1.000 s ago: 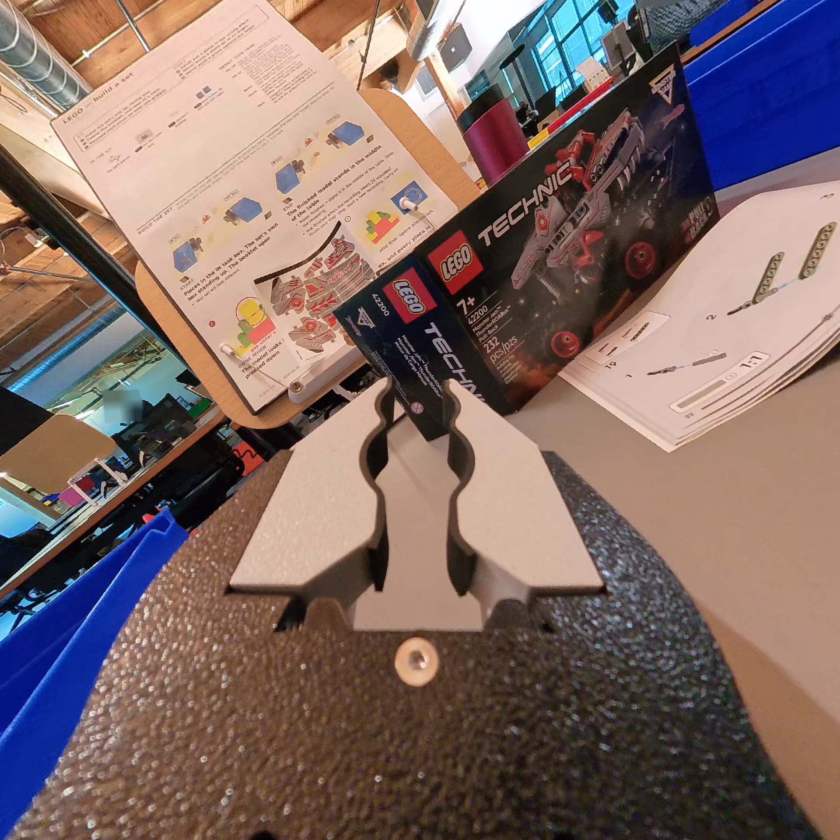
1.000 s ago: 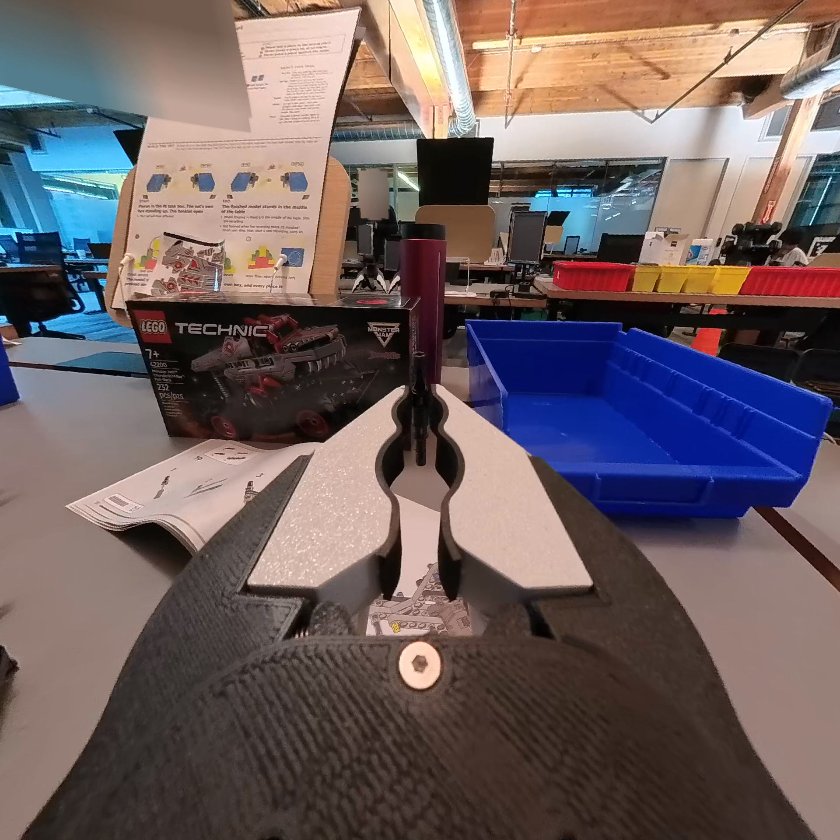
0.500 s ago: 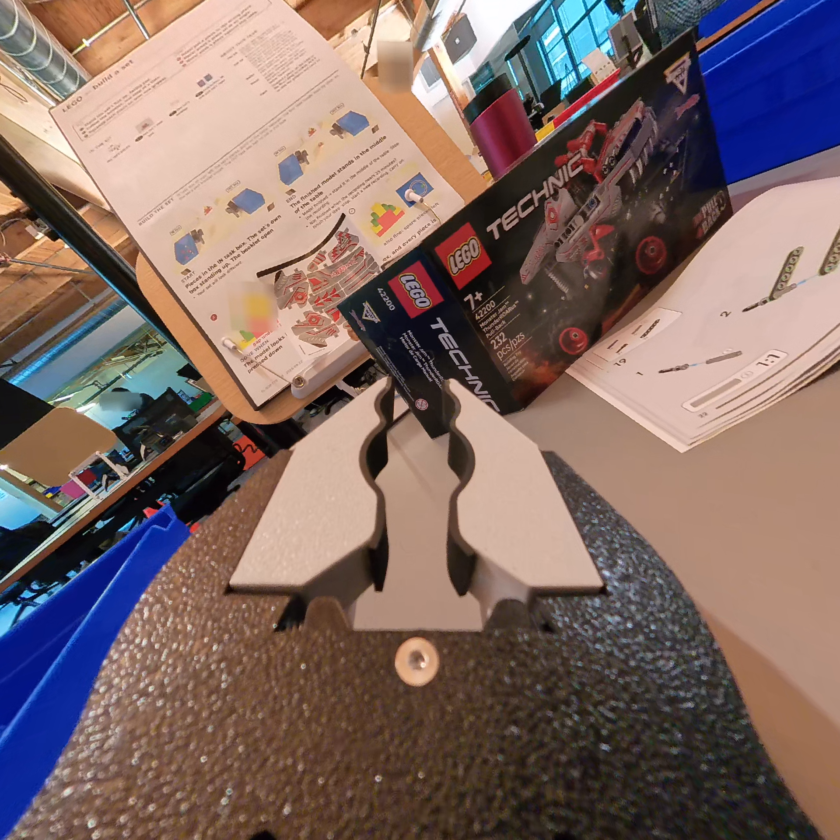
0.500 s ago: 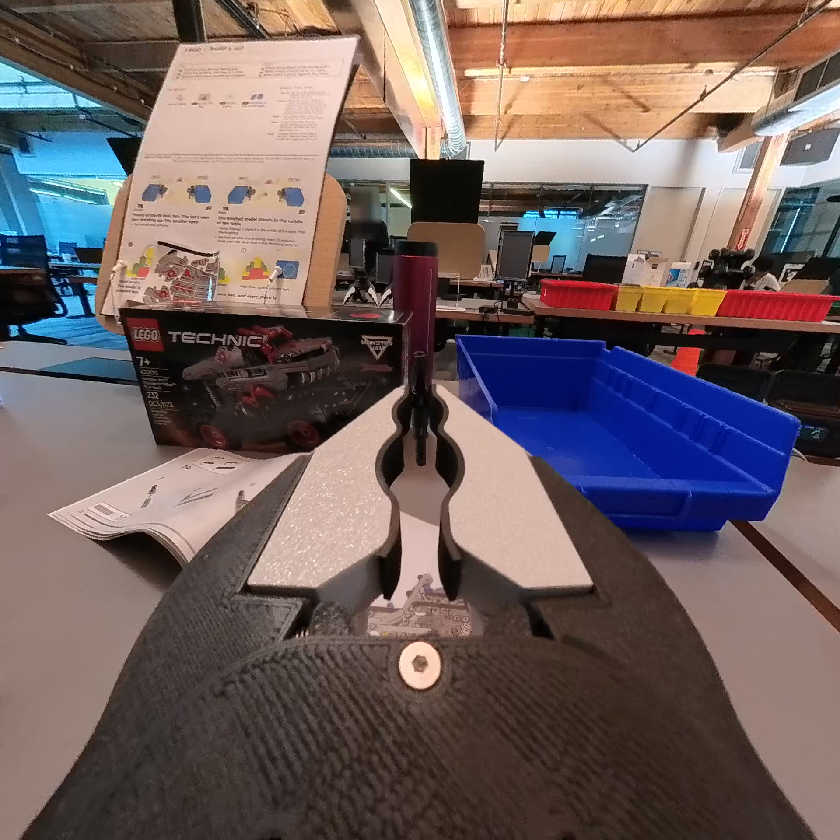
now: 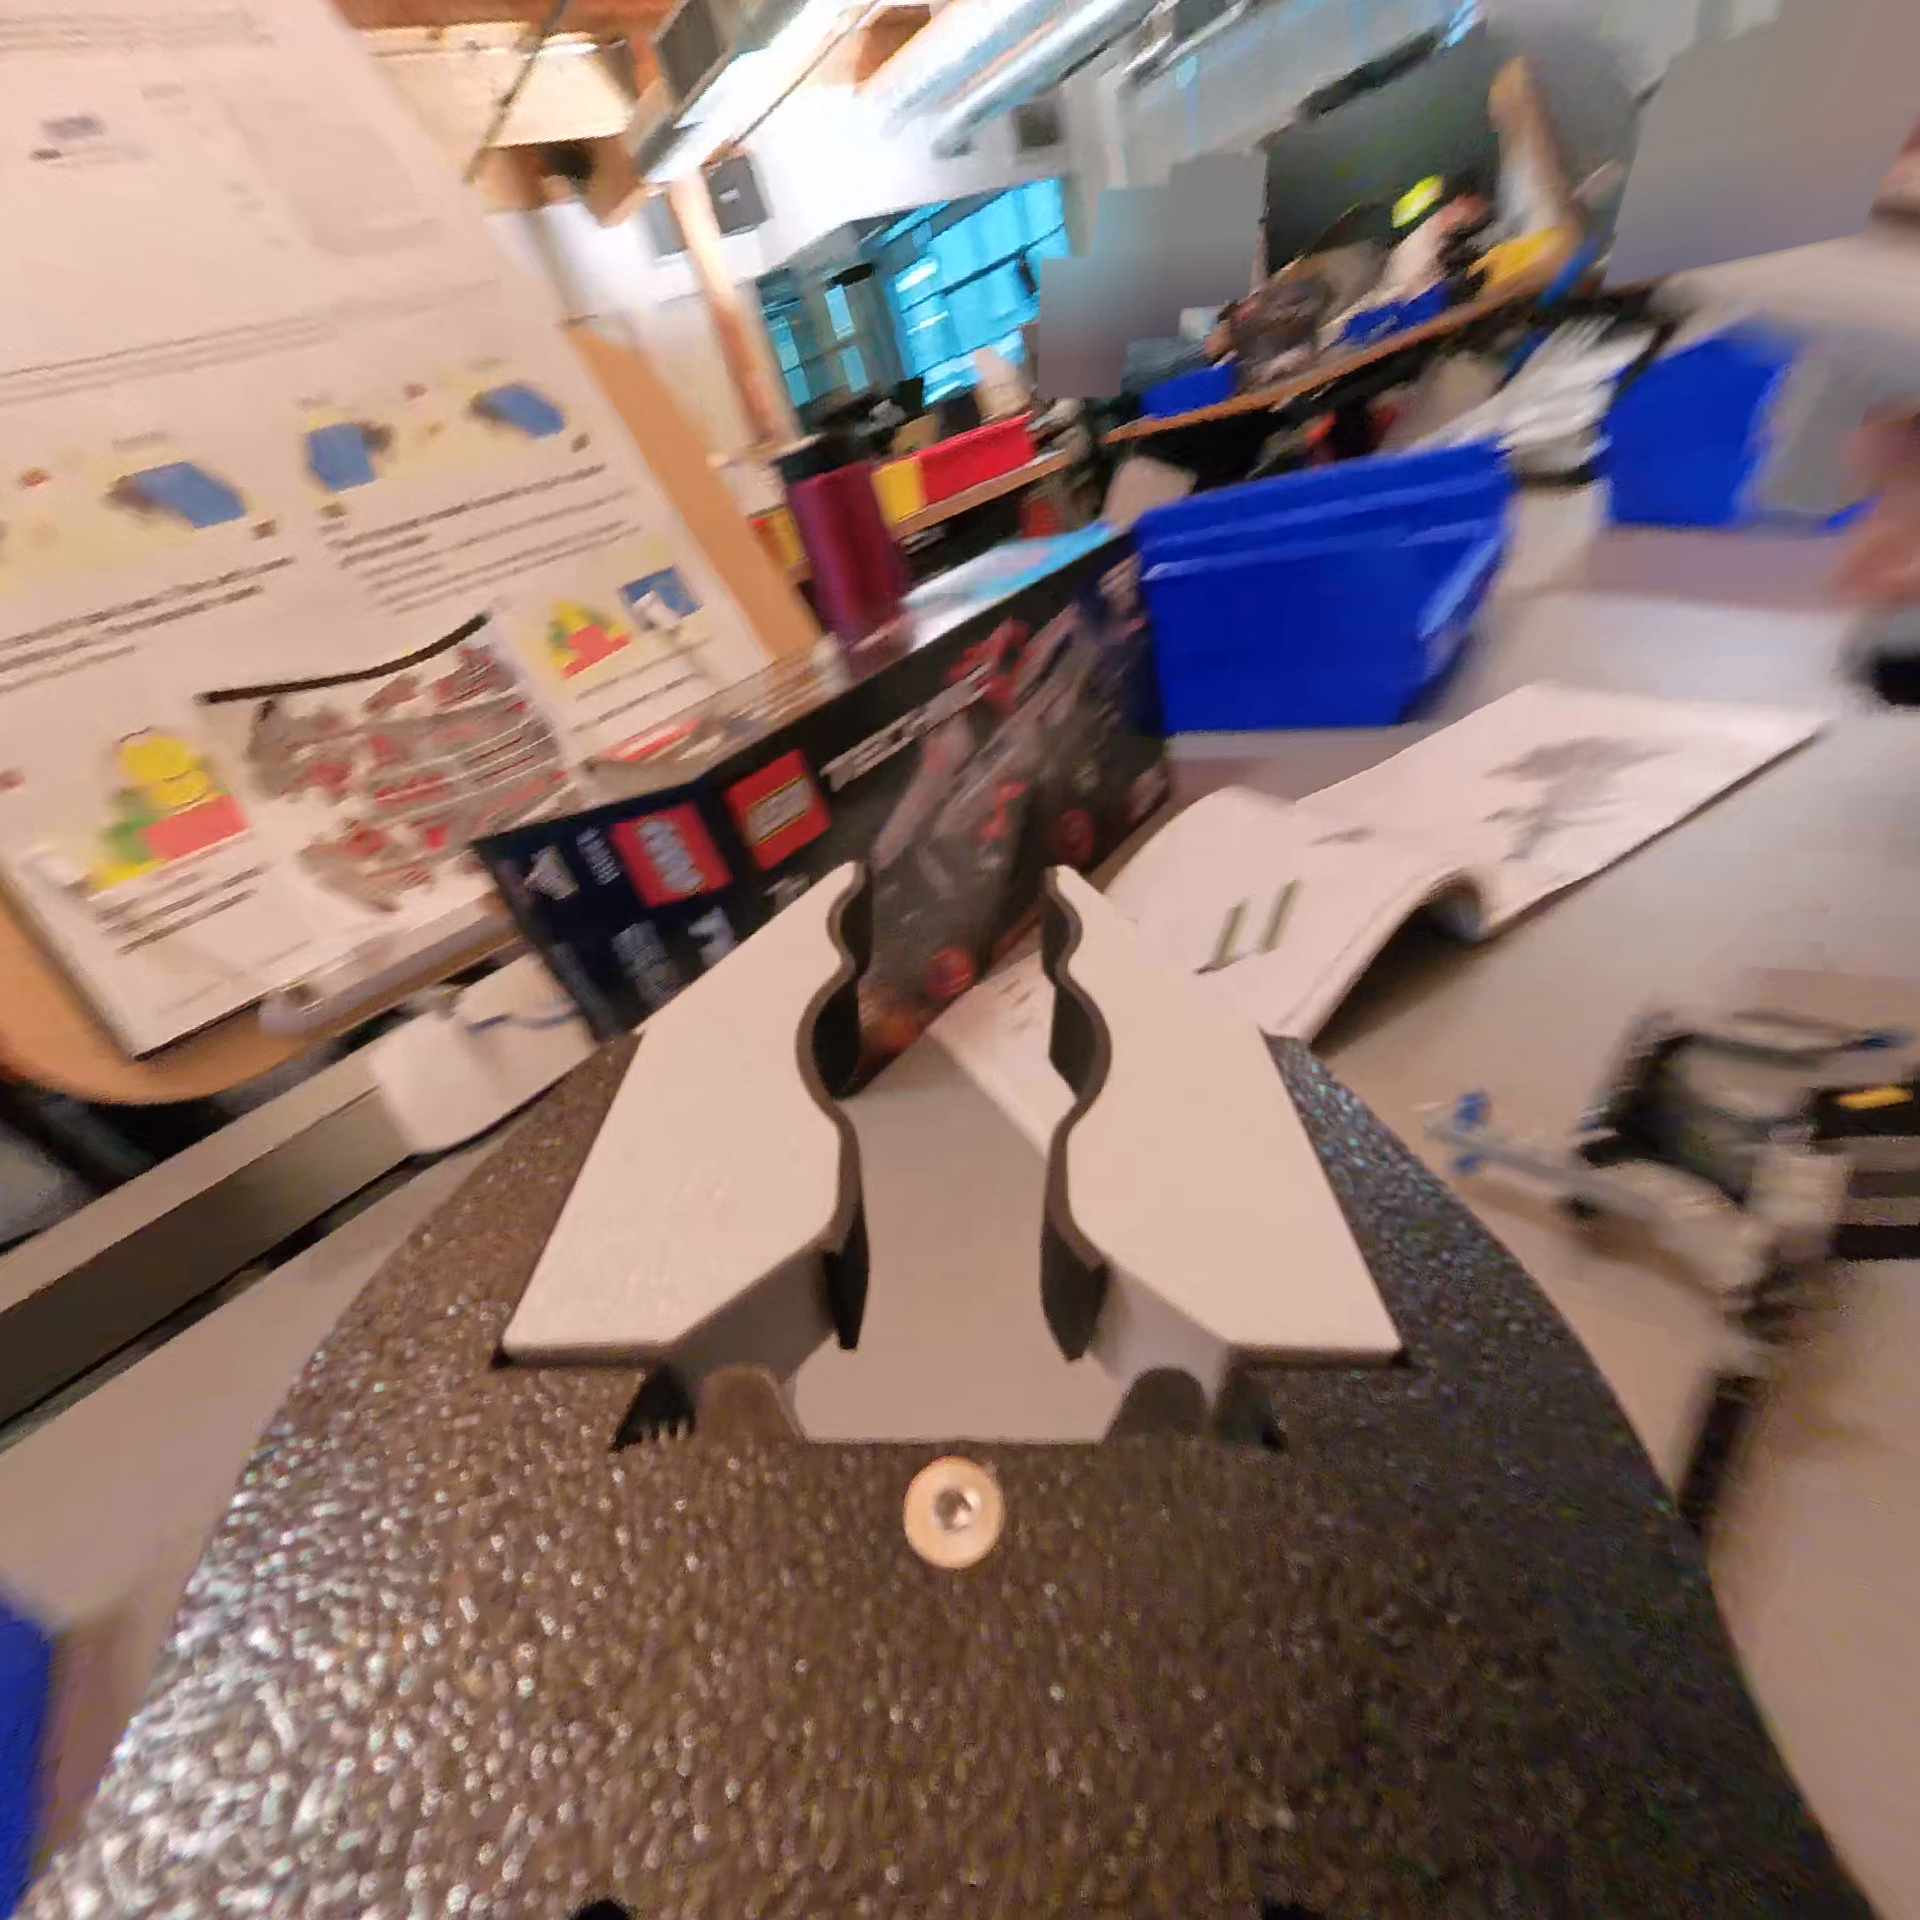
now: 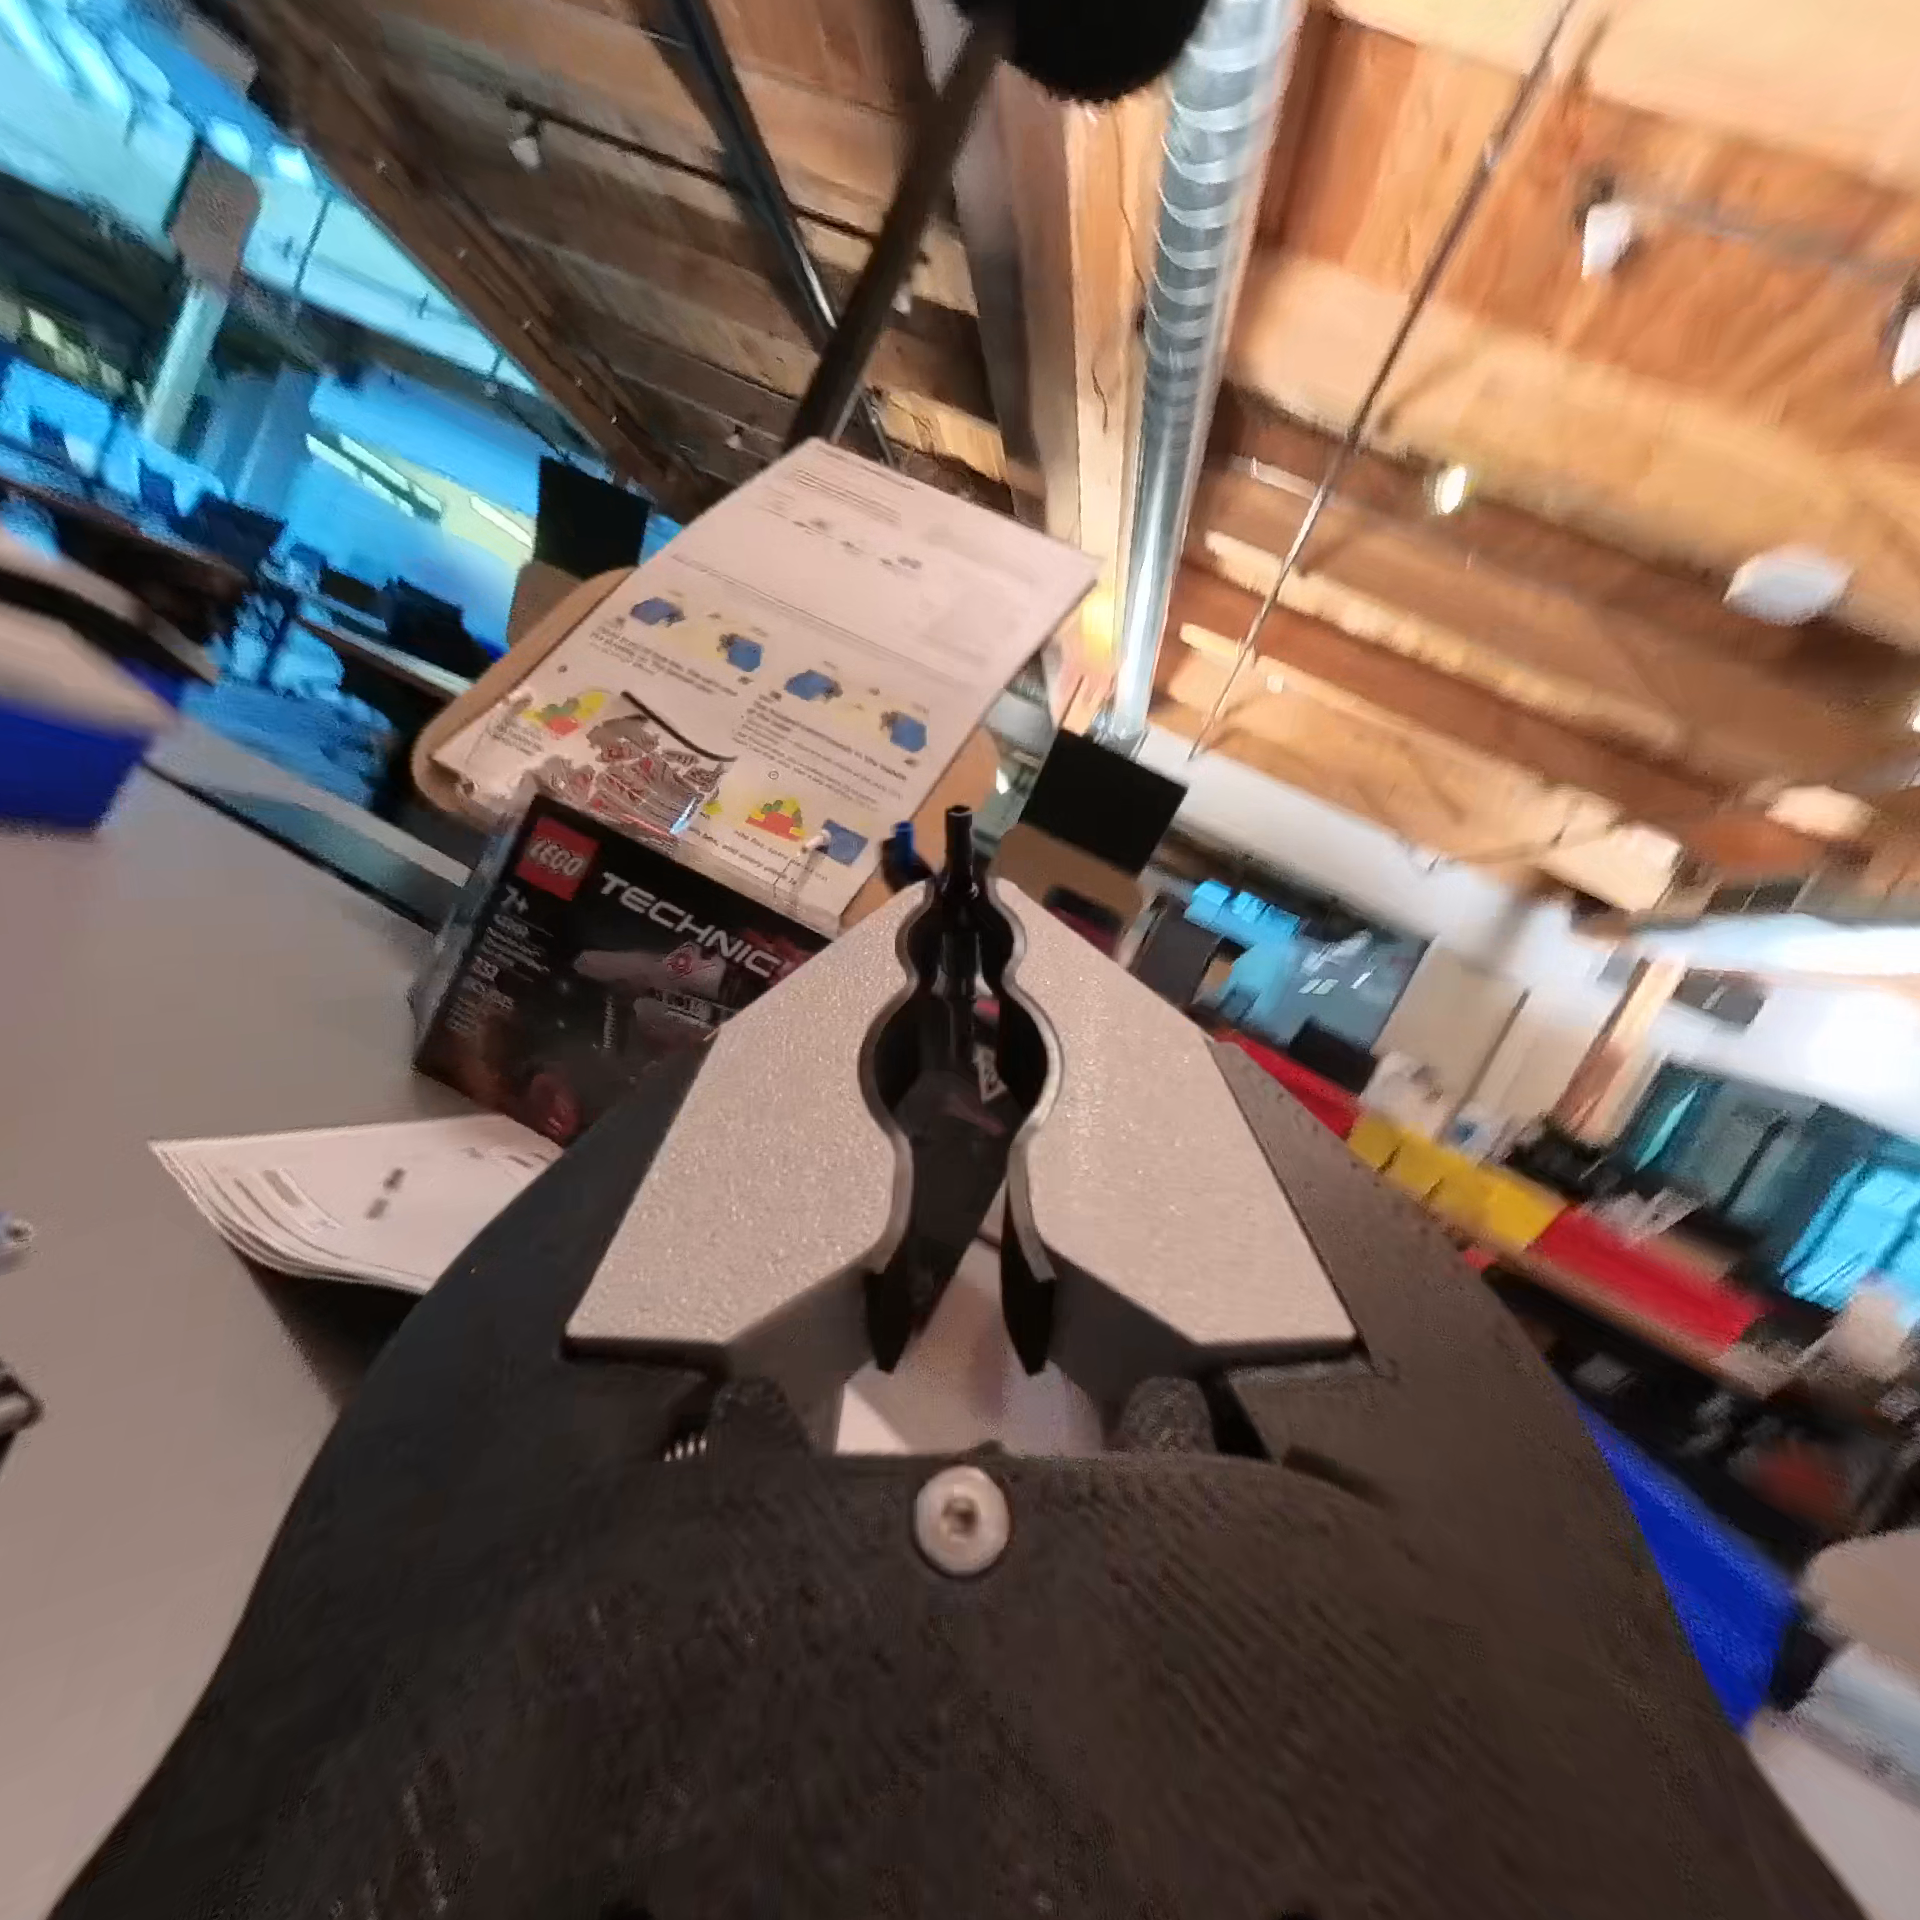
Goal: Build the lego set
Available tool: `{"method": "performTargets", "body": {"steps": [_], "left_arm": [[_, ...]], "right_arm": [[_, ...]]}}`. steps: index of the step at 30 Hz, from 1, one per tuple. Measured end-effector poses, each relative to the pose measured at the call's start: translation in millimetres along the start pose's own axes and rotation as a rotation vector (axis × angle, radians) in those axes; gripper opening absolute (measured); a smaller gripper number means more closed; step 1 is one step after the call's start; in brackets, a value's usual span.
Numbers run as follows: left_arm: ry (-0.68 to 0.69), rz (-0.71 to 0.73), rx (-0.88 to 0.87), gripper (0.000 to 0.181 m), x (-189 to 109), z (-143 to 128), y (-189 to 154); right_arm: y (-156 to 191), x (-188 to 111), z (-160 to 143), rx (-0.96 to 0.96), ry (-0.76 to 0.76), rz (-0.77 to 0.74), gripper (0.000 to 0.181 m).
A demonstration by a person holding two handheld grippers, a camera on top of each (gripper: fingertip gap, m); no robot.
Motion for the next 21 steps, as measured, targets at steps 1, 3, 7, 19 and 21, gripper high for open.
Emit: {"method": "performTargets", "body": {"steps": [1, 3, 7, 19, 21], "left_arm": [[-0.040, -0.062, -0.060, 0.030, -2.4, 10.4, -3.9], [-0.148, -0.227, -0.263, 0.033, -7.0, 30.3, -11.4], [-0.321, -0.508, -0.678, 0.034, -12.2, 49.1, -14.3], [-0.103, -0.559, -0.483, 0.063, 0.7, 55.0, -45.2], [-0.151, -0.430, -0.293, 0.053, -5.3, 61.5, -51.7]], "right_arm": [[10.5, 1.6, 5.0, -0.105, -0.017, 0.001, 0.004], [31.3, 3.2, 20.2, -0.324, -0.078, -0.017, 0.004], [76.1, 11.7, 40.2, -0.528, -0.105, 0.076, 0.004], [100.5, 31.3, 65.8, 0.145, -0.030, 0.157, 0.004], [103.8, 33.0, 69.2, 0.174, -0.014, 0.159, 0.004]]}}
Point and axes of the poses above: each gripper's, where its closed fingertips meet, x out along the fingers, z out of its top, y = z × x across the jaws, the point moved 10 cm from there along -x, back along the fingers, and after that the axes turned 6 degrees about x, right-handed, at the moved point
